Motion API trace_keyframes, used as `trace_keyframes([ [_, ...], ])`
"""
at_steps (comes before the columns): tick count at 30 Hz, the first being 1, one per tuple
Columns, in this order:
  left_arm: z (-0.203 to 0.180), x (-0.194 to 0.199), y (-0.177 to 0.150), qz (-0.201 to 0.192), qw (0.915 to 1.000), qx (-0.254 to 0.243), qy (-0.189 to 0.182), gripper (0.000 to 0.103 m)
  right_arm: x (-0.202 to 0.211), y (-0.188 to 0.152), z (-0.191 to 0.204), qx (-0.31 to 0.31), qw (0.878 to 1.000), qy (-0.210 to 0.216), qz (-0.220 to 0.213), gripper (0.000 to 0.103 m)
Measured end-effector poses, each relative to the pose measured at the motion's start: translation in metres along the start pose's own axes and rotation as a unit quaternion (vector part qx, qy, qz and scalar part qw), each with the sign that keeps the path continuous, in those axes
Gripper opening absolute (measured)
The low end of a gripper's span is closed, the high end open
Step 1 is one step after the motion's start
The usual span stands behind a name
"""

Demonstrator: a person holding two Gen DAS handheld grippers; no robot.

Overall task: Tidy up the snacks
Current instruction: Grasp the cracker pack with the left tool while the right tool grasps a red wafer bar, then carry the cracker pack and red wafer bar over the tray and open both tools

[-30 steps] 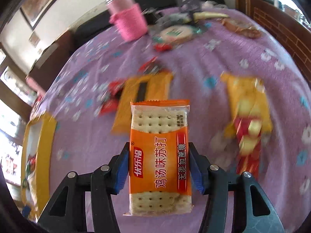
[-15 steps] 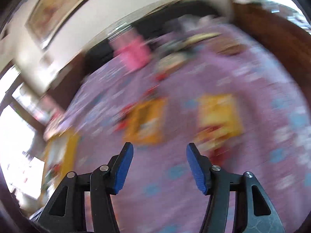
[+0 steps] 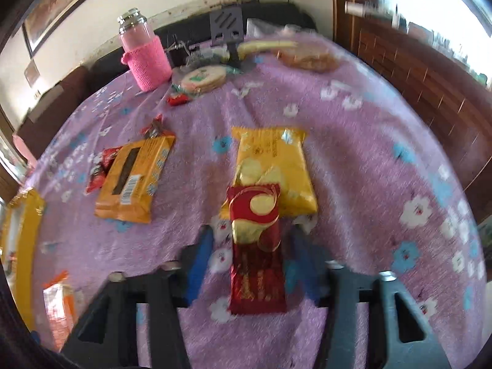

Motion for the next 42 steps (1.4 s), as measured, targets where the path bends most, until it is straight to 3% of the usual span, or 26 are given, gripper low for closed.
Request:
trace_keyframes([
  [10,-0.029,-0.050,0.026,0.008,0.9976,-0.033,0.060,0.075,0.011,-0.001,-0.004,-0.024,0.998,0.058,-0.027,0.027],
  [15,-0.042,-0.065,0.021,0.005,0.9836,-0.118,0.136,0.078,0.018,-0.001,-0.001,-0.023,0.996,0.081,-0.036,0.027],
  [16,-0.043,-0.063,0.020,0.001,0.9839,-0.120,0.132,0.075,0.021,-0.001,0.002,-0.021,0.995,0.087,-0.039,0.027],
  [18,-0.041,-0.058,0.018,-0.007,0.9864,-0.115,0.117,0.055,0.023,-0.001,0.004,-0.018,0.995,0.092,-0.042,0.027],
  [30,-0.011,0.000,0.023,-0.058,0.9963,-0.033,0.053,0.054,0.025,-0.004,0.012,-0.009,0.995,0.091,-0.051,0.027],
  [34,0.003,0.028,0.025,-0.087,0.9955,-0.012,0.036,0.054,0.021,-0.005,0.009,-0.013,0.996,0.076,-0.050,0.027],
  [42,0.046,0.083,0.025,-0.140,0.9889,0.026,0.044,0.054,0.026,-0.006,0.012,0.004,0.997,0.043,-0.068,0.027],
])
Point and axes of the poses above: each gripper's, at about its wrist camera, not at the fingertips, and x roughly against the way its jaws point, z to its left, y to its top, the point moved 7 cm from there along -x, roughly the way its jaws point, and after that the axes turned 4 degrees about -y, right-handed, at the moved point
